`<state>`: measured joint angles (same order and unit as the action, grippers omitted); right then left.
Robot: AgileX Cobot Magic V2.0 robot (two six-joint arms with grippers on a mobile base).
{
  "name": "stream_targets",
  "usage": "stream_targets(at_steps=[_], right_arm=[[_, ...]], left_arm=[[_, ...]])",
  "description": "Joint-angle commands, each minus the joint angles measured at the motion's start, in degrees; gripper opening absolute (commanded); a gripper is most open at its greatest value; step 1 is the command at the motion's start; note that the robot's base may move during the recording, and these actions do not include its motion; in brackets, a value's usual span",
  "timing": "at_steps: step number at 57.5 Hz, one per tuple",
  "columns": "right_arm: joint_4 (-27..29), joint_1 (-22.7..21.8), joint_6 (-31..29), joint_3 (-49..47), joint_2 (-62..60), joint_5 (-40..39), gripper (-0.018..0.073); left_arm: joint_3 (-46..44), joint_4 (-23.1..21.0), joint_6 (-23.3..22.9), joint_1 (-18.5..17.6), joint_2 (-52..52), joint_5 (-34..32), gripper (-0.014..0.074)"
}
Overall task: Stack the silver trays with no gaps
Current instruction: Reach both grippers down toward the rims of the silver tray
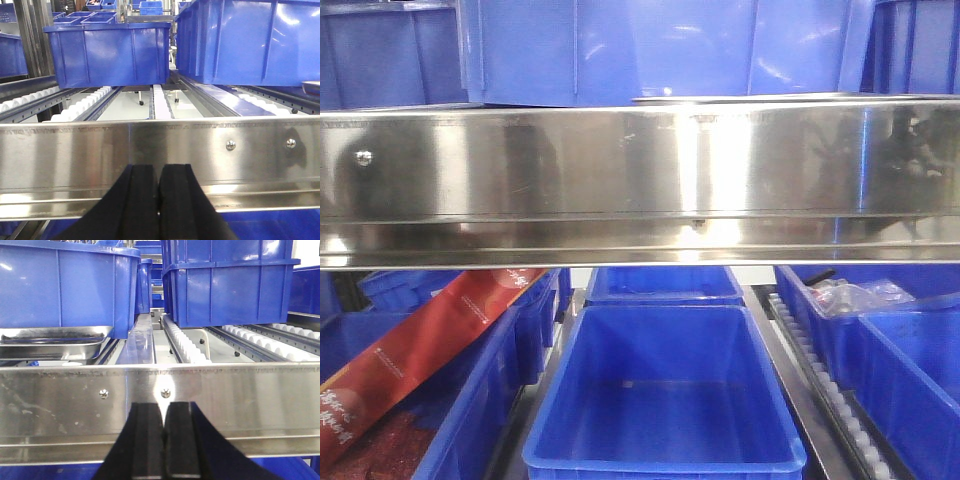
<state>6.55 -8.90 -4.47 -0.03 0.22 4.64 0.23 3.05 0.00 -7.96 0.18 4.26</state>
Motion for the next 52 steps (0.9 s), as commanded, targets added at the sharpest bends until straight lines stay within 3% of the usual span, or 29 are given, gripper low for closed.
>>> stream_targets(at_steps=[1, 24, 32, 52], right_arm=[[-0.5, 0.1, -0.1, 0.0, -0.2, -1.3, -0.0078], [-0.5, 0.1, -0.1, 0.0, -0.2, -1.3, -0.0078], [-0.5, 0.1, -0.1, 0.0, -0.2, -1.3, -0.0078], [-0.5, 0.1, -0.1, 0.0, -0.2, -1.5, -0.0078]], left_arm=[[-0.2, 0.2, 0.0, -0.2, -0.2, -0.9, -0.0018], [-0.2, 0.2, 0.0, -0.2, -0.2, -0.9, -0.0018], [-0.2, 8.0, 0.9, -0.2, -0.2, -0.9, -0.0018], [-0.2, 8.1, 0.9, -0.2, -0.2, -0.9, -0.0018]])
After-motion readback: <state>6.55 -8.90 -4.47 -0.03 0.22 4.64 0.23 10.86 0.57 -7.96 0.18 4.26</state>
